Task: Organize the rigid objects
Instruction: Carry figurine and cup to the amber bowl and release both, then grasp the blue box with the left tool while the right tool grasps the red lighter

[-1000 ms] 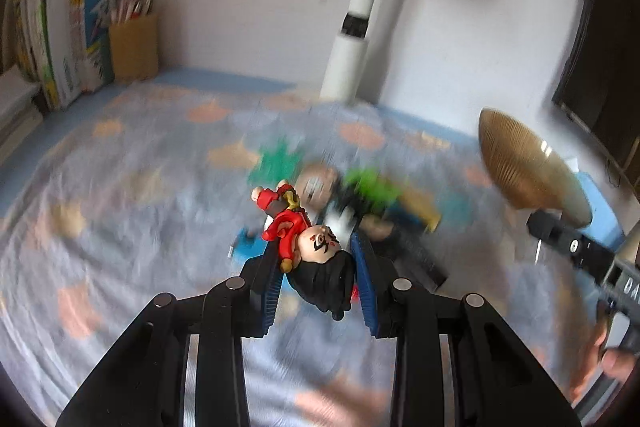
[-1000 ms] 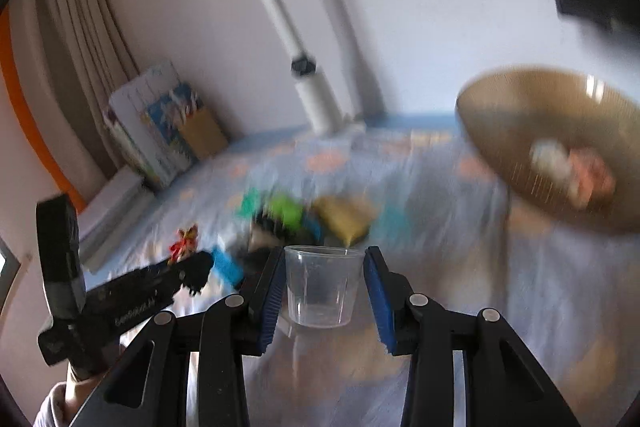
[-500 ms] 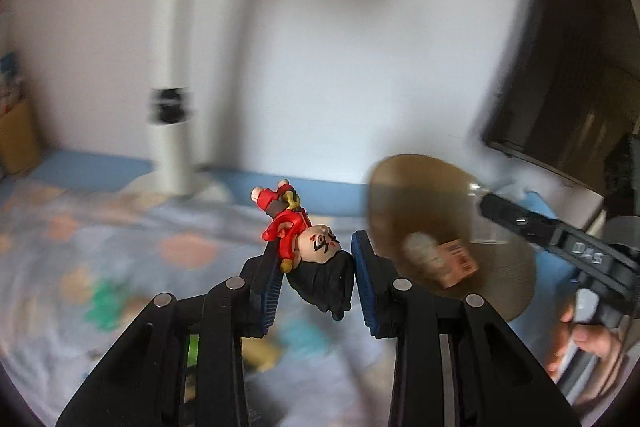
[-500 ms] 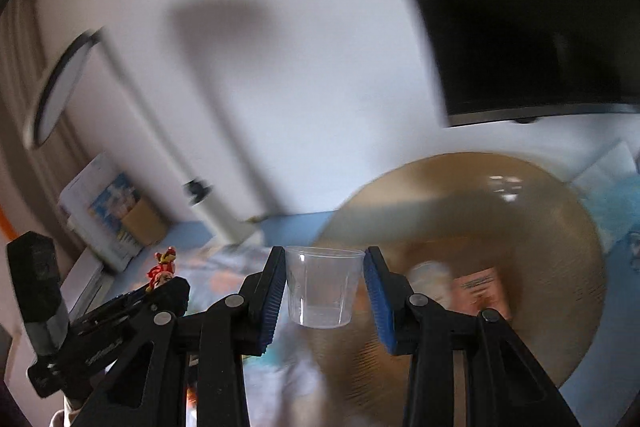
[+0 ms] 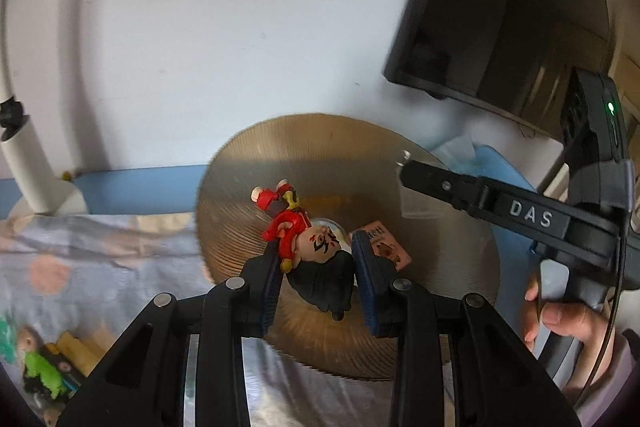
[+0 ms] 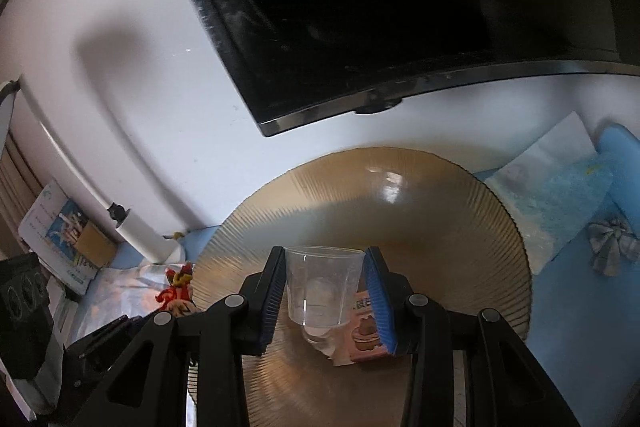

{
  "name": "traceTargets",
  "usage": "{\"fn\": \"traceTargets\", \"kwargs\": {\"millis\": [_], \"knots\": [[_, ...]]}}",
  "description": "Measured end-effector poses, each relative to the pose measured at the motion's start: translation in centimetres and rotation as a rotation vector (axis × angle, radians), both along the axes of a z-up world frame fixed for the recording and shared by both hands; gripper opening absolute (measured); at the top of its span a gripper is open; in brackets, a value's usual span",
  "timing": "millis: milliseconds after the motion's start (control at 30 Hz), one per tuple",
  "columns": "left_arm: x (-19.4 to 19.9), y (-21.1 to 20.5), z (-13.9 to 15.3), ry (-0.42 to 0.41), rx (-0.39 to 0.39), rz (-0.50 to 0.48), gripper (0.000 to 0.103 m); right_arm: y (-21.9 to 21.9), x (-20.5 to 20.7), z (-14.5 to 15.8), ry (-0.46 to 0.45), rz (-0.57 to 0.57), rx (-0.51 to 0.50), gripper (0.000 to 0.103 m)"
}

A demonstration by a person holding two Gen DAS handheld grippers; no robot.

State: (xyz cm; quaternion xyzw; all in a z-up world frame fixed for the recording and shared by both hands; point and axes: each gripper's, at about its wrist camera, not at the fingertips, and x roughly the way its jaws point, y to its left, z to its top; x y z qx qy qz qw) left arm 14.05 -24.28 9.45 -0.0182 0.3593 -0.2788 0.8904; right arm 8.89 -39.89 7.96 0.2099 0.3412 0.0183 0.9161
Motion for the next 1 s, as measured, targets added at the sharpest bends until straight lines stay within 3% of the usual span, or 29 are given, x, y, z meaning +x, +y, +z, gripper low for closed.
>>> {"fn": "traceTargets", "kwargs": {"millis": [33,67,100,133,233,533,767,1000], "knots": [[-0.1,-0.4,0.0,-0.004,0.024,-0.009,0.043,-0.1,0.1,-0.1,0.005,0.007,0.010,0.041],[-0.2,-0.8,0.0,-0.010,0.046,-0.018,0.070,-0.2,0.1,-0.1,0.008,0.012,0.018,0.056],[-0.3,-1.3,0.0,0.003,0.071,-0.041,0.090,-0.4,0.2,-0.1,0.017,0.011,0.025,0.072],[-0.2,-1.6,-0.2,0.022,0.083,-0.060,0.103,-0.5,0.2,-0.1,0.026,0.002,0.032,0.101],[-0.6,-1.8,0.0,0.030,0.130,-0.066,0.103,-0.8,-0.8,0.4,0.001,-0.014,0.075,0.103],[-2.5,1.4,2.5,-0.029,0.166,-0.012,0.103,0.1,-2.9,2.2,-0.013,-0.057,0.147,0.103],[-4.2,6.9,3.9,-0.050,0.174,0.087,0.103,3.7,-4.2,3.9,-0.029,-0.027,0.139,0.103],[-6.0,15.6,4.3,-0.041,0.182,0.222,0.103,9.7,-5.4,4.9,-0.035,0.057,0.106,0.103]]}}
